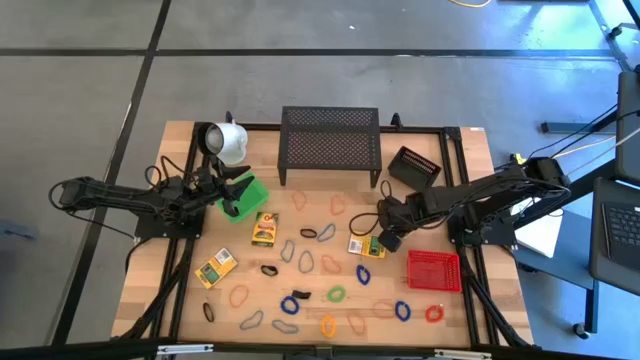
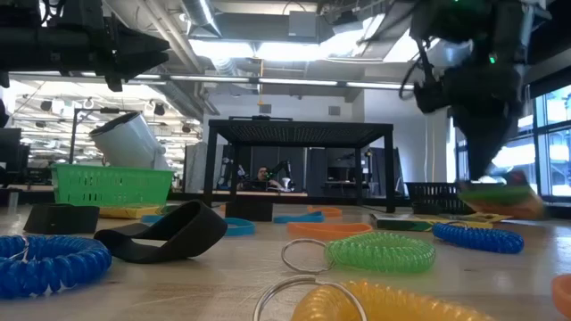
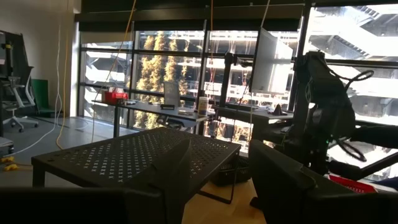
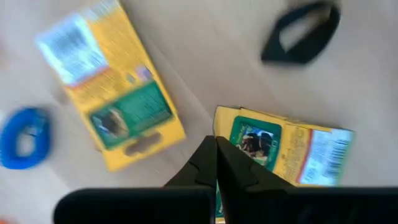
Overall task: Pick & Place Office Desk Supplies
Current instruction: Put the crayon box into the black bin
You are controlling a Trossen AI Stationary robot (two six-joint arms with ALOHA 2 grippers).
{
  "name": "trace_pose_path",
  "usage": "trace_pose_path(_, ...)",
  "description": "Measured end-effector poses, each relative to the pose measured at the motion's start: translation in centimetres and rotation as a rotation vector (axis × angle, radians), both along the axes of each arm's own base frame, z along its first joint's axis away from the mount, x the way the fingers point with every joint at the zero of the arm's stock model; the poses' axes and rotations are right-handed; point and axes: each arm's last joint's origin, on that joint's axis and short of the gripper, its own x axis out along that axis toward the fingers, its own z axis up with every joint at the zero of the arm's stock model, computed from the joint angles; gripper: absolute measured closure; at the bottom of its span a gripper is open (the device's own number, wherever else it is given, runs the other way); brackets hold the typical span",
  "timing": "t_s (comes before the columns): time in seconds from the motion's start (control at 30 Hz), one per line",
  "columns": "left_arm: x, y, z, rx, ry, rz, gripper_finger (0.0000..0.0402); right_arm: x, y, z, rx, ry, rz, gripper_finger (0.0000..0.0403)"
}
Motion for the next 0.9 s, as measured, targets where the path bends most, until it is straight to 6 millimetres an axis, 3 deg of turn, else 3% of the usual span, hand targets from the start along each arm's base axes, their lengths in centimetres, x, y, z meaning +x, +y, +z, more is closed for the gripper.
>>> trace_pose_path(0.3,0.0,0.0,0.0,-0.002,0.003,0.006,0.0245,1.1,-0.1,5.4,-0.092,-0.142,0.065,0.0403)
trace_pose_path(0.7,-0.1,0.2,-0.1,-0.022,0.006,0.085,0.0245,-2.0,-1.8,10.6,-0.367,-0.072,-0.019,0.0403)
trace_pose_path(0.9,-0.1,0.3,-0.1,-0.029,0.007,0.109,0.0245,-3.1,-3.9,11.2,-0.491,-0.003,-0.126,0.0403)
